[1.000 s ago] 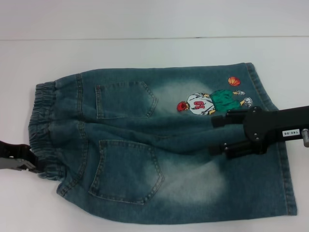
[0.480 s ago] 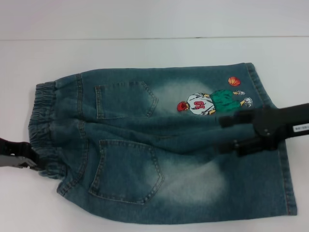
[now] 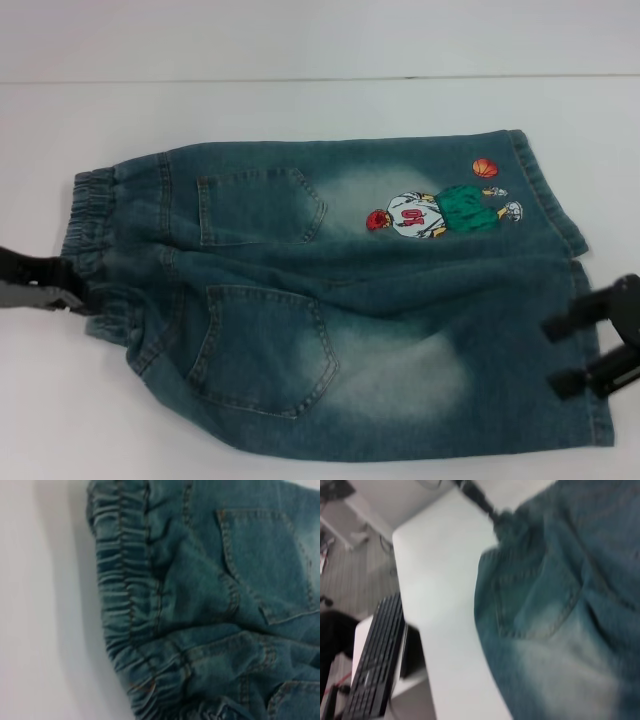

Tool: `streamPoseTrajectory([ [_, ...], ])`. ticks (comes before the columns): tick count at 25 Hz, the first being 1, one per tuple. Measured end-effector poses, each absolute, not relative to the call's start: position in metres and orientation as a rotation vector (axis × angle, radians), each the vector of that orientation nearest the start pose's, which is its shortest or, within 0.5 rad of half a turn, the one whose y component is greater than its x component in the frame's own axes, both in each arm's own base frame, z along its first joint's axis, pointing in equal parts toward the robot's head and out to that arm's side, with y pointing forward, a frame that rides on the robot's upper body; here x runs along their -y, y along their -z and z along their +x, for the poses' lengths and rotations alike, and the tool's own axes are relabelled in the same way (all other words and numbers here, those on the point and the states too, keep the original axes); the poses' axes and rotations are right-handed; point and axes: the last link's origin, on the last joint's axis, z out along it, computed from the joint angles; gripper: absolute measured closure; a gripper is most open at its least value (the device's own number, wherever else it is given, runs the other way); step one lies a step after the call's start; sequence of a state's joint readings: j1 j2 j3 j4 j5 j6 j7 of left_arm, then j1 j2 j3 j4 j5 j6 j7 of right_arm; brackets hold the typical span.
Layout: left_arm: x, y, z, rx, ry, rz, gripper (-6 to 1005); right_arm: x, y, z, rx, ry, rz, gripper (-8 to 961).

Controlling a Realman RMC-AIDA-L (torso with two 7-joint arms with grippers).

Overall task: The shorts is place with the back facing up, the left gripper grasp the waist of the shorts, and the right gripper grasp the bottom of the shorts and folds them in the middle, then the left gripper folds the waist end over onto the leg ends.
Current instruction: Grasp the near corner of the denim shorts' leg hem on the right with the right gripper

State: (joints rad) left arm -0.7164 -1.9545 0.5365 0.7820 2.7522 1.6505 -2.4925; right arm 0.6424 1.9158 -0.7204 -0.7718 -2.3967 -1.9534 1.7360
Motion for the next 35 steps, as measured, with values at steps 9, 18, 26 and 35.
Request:
streamPoseTrajectory([
  [9,-0.369,-0.072,-0.291,1.845,-0.075,-2.183,958,-0.306,-0.068,0.280,-1.008,0.214,-3.140,60],
  [18,-0.376,-0.074,-0.286,1.842,-0.061,-2.168,960,-0.303,-0.067,0.288,-1.056,0.455,-3.132,87],
  [26,-0.378,-0.074,-0.284,1.848,-0.054,-2.160,960,-0.298,-0.064,0.293,-1.094,0.655,-3.123,87],
  [35,-0.380,-0.071,-0.282,1.844,-0.049,-2.160,961,-0.301,-0.052,0.291,-1.064,0.776,-3.134,86],
])
